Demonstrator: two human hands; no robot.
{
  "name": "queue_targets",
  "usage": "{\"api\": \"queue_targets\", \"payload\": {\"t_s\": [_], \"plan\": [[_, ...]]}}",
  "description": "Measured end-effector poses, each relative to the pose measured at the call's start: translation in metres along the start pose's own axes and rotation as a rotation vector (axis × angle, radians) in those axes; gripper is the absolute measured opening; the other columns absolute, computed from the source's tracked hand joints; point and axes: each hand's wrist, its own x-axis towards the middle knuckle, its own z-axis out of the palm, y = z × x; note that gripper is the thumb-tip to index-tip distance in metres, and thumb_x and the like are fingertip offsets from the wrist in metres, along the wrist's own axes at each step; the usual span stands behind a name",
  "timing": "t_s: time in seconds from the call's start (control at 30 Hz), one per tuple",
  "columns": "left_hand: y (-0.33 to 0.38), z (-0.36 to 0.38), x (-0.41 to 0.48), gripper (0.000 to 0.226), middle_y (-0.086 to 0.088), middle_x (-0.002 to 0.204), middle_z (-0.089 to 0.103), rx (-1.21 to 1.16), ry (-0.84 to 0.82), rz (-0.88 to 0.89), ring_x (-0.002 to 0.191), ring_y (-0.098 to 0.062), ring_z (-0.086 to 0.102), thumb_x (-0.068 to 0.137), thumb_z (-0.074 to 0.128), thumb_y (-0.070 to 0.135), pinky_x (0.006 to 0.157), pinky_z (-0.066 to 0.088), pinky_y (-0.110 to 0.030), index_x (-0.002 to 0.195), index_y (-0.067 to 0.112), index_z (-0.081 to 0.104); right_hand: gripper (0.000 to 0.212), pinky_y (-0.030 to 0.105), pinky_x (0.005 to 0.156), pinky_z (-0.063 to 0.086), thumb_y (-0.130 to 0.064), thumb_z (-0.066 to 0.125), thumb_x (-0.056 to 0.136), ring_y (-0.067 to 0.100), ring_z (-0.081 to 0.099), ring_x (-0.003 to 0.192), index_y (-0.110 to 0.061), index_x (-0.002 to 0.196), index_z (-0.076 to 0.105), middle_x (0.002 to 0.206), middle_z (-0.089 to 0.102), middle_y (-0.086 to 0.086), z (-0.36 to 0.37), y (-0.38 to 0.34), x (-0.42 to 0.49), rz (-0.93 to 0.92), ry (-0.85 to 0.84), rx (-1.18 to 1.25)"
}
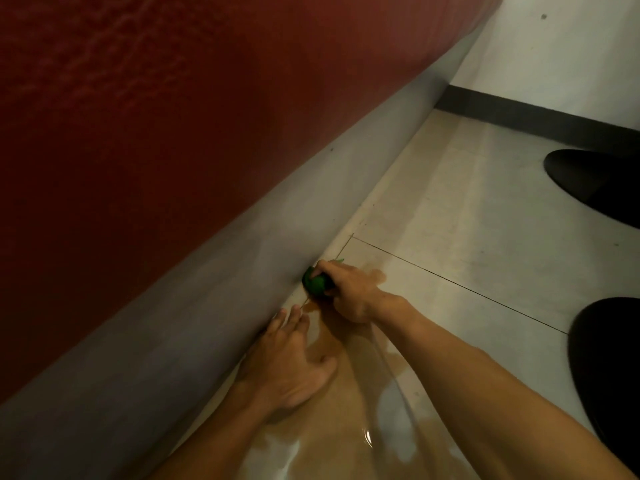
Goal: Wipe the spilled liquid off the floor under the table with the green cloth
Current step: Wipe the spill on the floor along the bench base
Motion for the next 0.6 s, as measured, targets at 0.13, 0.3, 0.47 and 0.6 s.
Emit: {"api": "queue_targets", "payload": {"t_s": [0.13, 0.3, 0.47, 0.6], "plan": [[-0.003, 0.001, 0.001, 0.092, 0.006, 0.16, 0.006, -0.005, -0.008, 0.009, 0.147, -0.015, 0.003, 0.077, 0.041, 0.069, 0.118, 0.013, -0.035, 0.152, 0.022, 0.016, 0.043, 0.043, 0.099, 0.042, -0.003, 0.06, 0.083, 0.024, 0.048, 0.113, -0.026, 0.117, 0.048, 0.124, 0.052, 0.003, -0.003, -0.005, -0.005, -0.078, -0.09, -0.059], [-0.006, 0.003, 0.0, 0.092, 0.008, 0.16, 0.006, -0.005, 0.006, 0.014, 0.146, -0.013, 0.002, 0.077, 0.044, 0.069, 0.118, 0.012, -0.032, 0.152, 0.023, 0.016, 0.049, 0.031, 0.095, 0.039, -0.007, 0.056, 0.087, 0.025, 0.042, 0.123, -0.032, 0.128, 0.044, 0.135, 0.047, 0.001, -0.018, 0.002, 0.0, -0.069, -0.077, -0.19], [-0.005, 0.004, 0.0, 0.091, 0.007, 0.16, 0.008, -0.007, 0.042, 0.031, 0.146, -0.013, 0.004, 0.076, 0.047, 0.064, 0.117, 0.012, -0.03, 0.151, 0.021, 0.02, 0.04, 0.029, 0.092, 0.04, -0.015, 0.064, 0.085, 0.025, 0.048, 0.111, -0.024, 0.121, 0.049, 0.126, 0.053, 0.005, -0.015, 0.003, 0.009, 0.029, -0.028, -0.06], [-0.006, 0.005, 0.0, 0.093, 0.007, 0.16, 0.007, 0.007, 0.039, 0.029, 0.146, -0.012, 0.003, 0.073, 0.043, 0.066, 0.118, 0.012, -0.031, 0.151, 0.022, 0.02, 0.046, 0.013, 0.072, 0.024, -0.016, 0.067, 0.083, 0.023, 0.049, 0.111, -0.019, 0.125, 0.05, 0.118, 0.051, 0.001, -0.009, 0.006, 0.014, 0.09, 0.113, -0.035]]}}
